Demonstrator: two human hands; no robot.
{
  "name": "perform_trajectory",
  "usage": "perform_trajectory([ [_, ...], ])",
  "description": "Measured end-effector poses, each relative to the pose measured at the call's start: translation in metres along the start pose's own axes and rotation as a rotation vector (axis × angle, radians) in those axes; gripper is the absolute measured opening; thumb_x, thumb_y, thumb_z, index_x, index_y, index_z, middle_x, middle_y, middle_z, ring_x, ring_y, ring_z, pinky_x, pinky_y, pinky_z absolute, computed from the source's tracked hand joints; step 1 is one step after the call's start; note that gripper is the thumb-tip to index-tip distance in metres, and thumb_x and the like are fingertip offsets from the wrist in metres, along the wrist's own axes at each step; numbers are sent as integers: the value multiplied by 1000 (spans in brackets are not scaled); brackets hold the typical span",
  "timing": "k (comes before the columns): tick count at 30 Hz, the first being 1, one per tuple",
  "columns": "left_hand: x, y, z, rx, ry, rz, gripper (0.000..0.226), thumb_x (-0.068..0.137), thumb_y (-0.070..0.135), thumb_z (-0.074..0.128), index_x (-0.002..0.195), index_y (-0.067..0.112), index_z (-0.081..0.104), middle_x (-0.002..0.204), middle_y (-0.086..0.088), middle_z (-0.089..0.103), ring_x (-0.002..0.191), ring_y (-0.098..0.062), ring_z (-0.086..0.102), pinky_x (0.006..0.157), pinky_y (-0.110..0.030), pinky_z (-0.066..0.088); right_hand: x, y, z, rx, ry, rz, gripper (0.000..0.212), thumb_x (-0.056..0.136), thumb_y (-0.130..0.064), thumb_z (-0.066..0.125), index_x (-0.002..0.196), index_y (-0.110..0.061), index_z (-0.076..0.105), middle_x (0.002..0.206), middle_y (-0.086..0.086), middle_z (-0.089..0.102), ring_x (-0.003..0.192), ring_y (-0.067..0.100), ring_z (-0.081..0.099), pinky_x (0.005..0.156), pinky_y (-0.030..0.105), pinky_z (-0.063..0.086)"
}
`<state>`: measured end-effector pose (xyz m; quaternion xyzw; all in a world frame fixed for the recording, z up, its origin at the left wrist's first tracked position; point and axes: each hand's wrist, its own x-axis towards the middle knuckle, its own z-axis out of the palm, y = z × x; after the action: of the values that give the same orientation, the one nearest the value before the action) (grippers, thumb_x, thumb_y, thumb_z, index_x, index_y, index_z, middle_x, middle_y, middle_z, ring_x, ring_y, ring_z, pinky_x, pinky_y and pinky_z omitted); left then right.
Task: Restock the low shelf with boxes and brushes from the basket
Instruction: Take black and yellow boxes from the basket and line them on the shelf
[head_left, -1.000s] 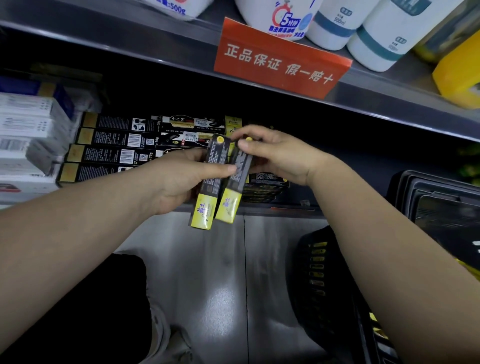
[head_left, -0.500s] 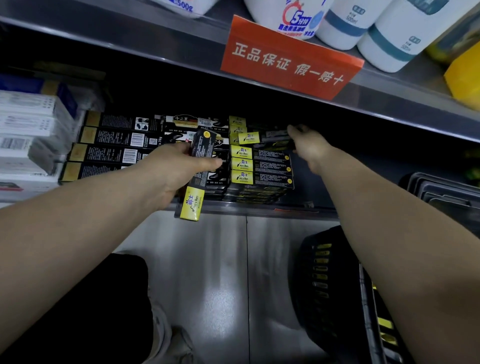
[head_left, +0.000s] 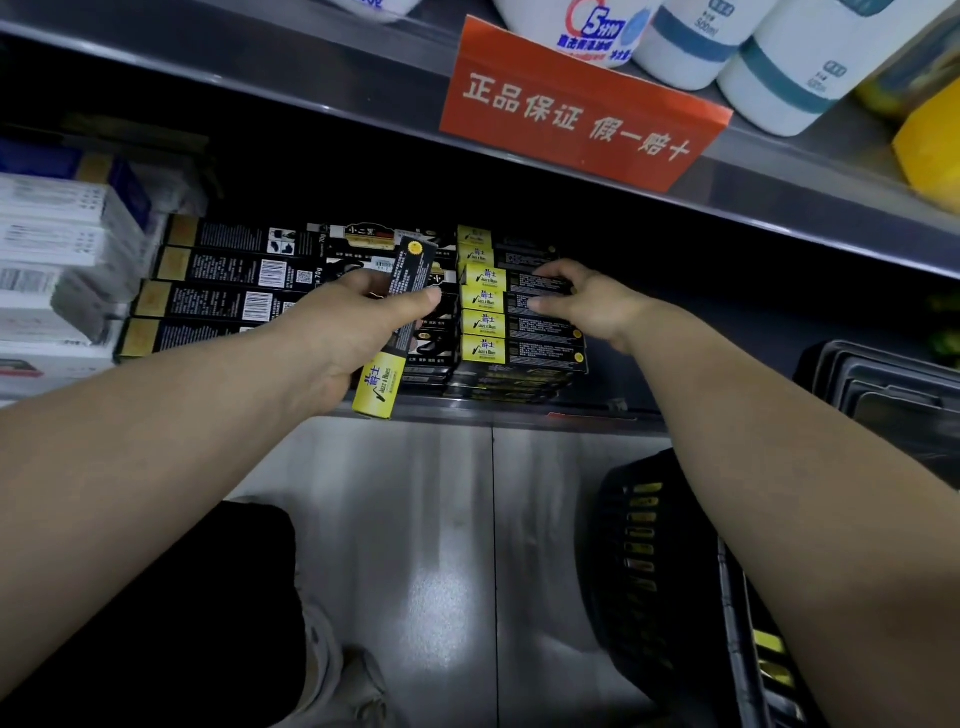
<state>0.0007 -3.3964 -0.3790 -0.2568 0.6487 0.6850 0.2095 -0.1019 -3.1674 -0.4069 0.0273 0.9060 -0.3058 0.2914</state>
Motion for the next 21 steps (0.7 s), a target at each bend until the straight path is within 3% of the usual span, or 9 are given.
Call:
perform_trajectory([
  [4, -3, 2, 2, -26, -38, -25, 36, 86, 36, 63, 117, 21, 56, 90, -2, 64, 78, -17, 60, 76, -34, 51, -2, -1, -1, -39, -12, 16, 52, 90, -33, 61, 138, -29, 40, 147, 10, 35, 132, 23, 35, 93, 27, 31],
  [8, -5, 4, 4, -18, -51, -57, 35, 88, 33, 61, 120, 18, 57, 101, -5, 64, 89, -21, 61, 66, -28, 48, -11, -18, -2, -379, 34, 35, 66, 88, -47, 58, 145, -30, 29, 154, 13, 19, 139, 33, 23, 111, 41, 27],
  [10, -6, 4, 5, 3, -67, -53, 34, 88, 29, 62, 119, 17, 58, 100, -4, 65, 88, -21, 61, 61, -26, 45, -26, -40, 1, -354, 33, -177, 75, 82, -46, 66, 145, -35, 26, 154, 7, 19, 142, 30, 17, 114, 43, 23],
  [13, -8, 4, 6, 49, -98, -32, 31, 82, 28, 69, 109, 13, 62, 91, -5, 69, 82, -20, 65, 67, -29, 51, -48, -68, 15, -196, -151, -530, 86, 74, -27, 79, 144, -37, 28, 149, -5, 29, 138, 13, 22, 111, 21, 24],
  [15, -10, 4, 6, 83, -109, -37, 25, 79, 32, 71, 97, 16, 64, 89, -10, 72, 82, -23, 68, 74, -38, 55, -54, -74, 23, -206, -232, -589, 72, 73, -20, 80, 134, -34, 44, 136, -6, 45, 124, 5, 39, 98, 7, 29],
  [18, -9, 8, 5, 118, 11, 17, 28, 83, 43, 65, 97, 19, 62, 81, -5, 70, 67, -15, 66, 64, -30, 53, -49, -68, 15, -183, -185, -514, 42, 76, -19, 77, 114, -21, 61, 99, -16, 58, 92, -1, 53, 79, 13, 41],
  [21, -4, 14, 1, 169, 213, 202, 25, 92, 39, 52, 109, 21, 57, 87, 11, 56, 78, -2, 50, 61, -19, 35, -37, -43, -11, -132, 80, -383, 43, 83, -25, 70, 123, -20, 56, 107, -10, 55, 103, 10, 52, 80, 13, 34],
])
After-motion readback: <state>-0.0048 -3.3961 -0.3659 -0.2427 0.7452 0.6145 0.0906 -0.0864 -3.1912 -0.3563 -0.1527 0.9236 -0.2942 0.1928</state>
